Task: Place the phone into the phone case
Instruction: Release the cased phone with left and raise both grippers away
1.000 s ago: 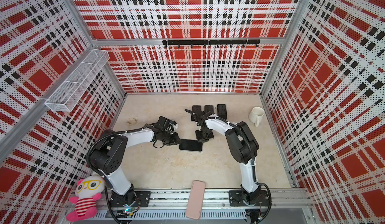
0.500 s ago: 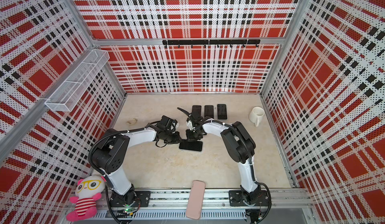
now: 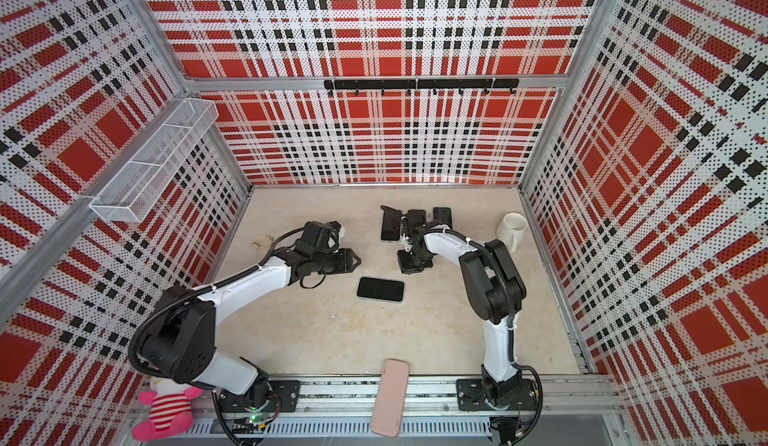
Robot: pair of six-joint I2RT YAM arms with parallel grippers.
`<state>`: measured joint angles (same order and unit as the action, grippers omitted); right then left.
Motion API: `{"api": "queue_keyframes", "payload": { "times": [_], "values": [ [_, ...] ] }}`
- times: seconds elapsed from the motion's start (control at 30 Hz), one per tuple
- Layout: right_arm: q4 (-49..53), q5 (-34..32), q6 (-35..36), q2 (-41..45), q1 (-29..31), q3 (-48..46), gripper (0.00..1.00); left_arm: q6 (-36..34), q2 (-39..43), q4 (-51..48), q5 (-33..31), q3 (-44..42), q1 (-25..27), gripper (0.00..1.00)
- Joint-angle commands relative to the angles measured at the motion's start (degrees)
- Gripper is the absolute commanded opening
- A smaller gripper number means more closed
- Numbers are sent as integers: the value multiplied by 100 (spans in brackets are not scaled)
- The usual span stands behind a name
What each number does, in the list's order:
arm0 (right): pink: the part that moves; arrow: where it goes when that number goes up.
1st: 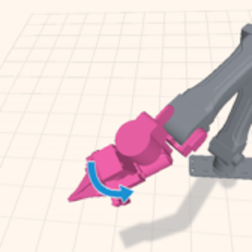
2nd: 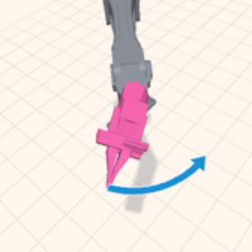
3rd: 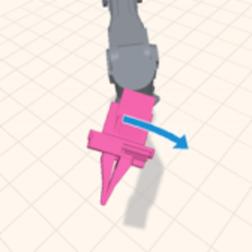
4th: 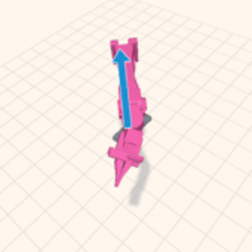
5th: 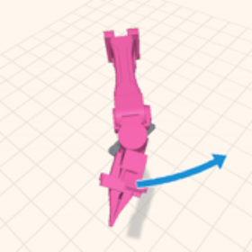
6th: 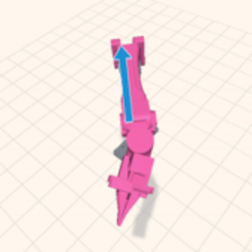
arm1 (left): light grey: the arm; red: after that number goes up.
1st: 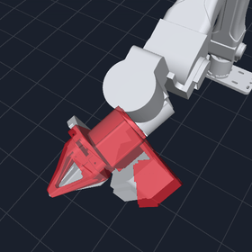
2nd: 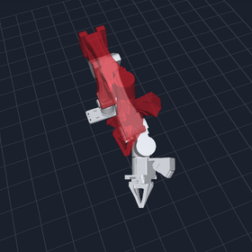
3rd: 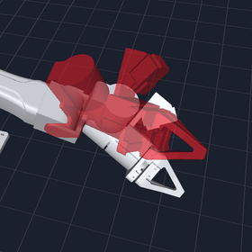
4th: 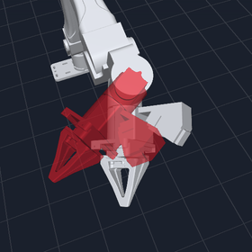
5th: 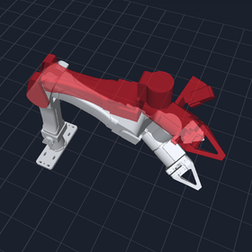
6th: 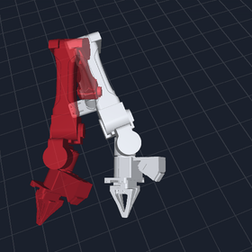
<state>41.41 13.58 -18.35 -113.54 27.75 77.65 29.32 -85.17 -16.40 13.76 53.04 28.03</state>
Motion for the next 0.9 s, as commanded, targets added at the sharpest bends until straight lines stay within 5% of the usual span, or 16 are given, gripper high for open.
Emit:
{"api": "queue_keyframes", "payload": {
  "times": [0.0,0.27,0.67,0.87],
  "values": [
    [-352,292,82,203,76,-550,10,558,310,-19,-160,-513,162,61],
    [-1841,1207,-443,925,645,-2145,10,1486,1190,120,-575,-1340,484,92],
    [-5160,2146,-2058,1102,1552,-3213,12,2070,1720,-129,-1332,-1934,645,99],
    [-4383,1416,-1696,1745,1270,-3261,13,2232,1460,-330,-1739,-1856,917,98]
  ]
}}
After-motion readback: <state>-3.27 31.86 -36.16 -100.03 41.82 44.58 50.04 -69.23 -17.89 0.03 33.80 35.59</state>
